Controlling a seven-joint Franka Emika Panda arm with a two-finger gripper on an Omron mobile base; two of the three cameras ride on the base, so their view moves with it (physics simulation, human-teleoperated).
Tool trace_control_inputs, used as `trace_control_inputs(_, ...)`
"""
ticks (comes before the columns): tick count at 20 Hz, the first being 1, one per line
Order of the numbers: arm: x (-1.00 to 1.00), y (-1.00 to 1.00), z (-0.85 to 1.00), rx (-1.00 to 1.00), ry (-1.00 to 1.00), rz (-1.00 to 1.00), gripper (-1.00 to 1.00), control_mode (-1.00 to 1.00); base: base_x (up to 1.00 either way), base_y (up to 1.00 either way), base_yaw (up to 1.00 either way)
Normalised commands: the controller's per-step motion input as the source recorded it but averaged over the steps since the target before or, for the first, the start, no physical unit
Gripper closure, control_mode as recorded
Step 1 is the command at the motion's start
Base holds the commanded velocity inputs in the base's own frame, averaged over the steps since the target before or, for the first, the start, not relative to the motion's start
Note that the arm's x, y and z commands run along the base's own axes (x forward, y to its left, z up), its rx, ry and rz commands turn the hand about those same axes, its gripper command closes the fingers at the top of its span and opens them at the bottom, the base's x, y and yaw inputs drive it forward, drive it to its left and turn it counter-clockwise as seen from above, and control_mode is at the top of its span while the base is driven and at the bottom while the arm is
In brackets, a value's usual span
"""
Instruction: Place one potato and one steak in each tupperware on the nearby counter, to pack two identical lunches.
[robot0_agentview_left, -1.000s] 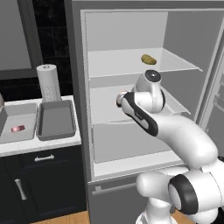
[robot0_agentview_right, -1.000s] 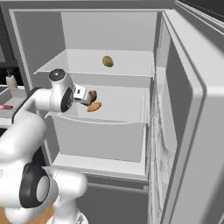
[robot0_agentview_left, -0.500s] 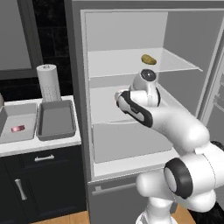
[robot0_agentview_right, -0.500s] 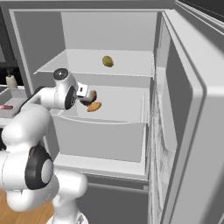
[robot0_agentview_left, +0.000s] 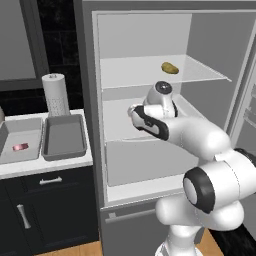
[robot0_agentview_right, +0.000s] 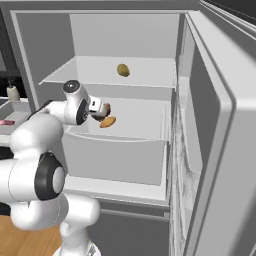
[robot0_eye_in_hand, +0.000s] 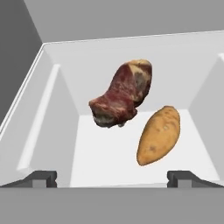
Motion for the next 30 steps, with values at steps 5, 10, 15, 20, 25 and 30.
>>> trace_control_inputs(5, 0.15, 0.01, -0.12, 0.00, 0.00, 0.00, -1.00, -1.00, 0.00, 0.00, 0.00)
trace_control_inputs(10, 0.36, 0.00, 0.00, 0.00, 0.00, 0.00, -1.00, -1.00, 0.00, 0.00, 0.00)
trace_control_inputs(15, 0.30, 0.00, -0.04, 0.00, 0.00, 0.00, -1.00, -1.00, 0.00, 0.00, 0.00)
trace_control_inputs(20, 0.23, 0.00, -0.12, 0.00, 0.00, 0.00, -1.00, -1.00, 0.00, 0.00, 0.00)
trace_control_inputs(25, 0.17, 0.00, -0.14, 0.00, 0.00, 0.00, -1.00, -1.00, 0.00, 0.00, 0.00)
trace_control_inputs(30, 0.14, 0.00, -0.15, 0.00, 0.00, 0.00, -1.00, -1.00, 0.00, 0.00, 0.00)
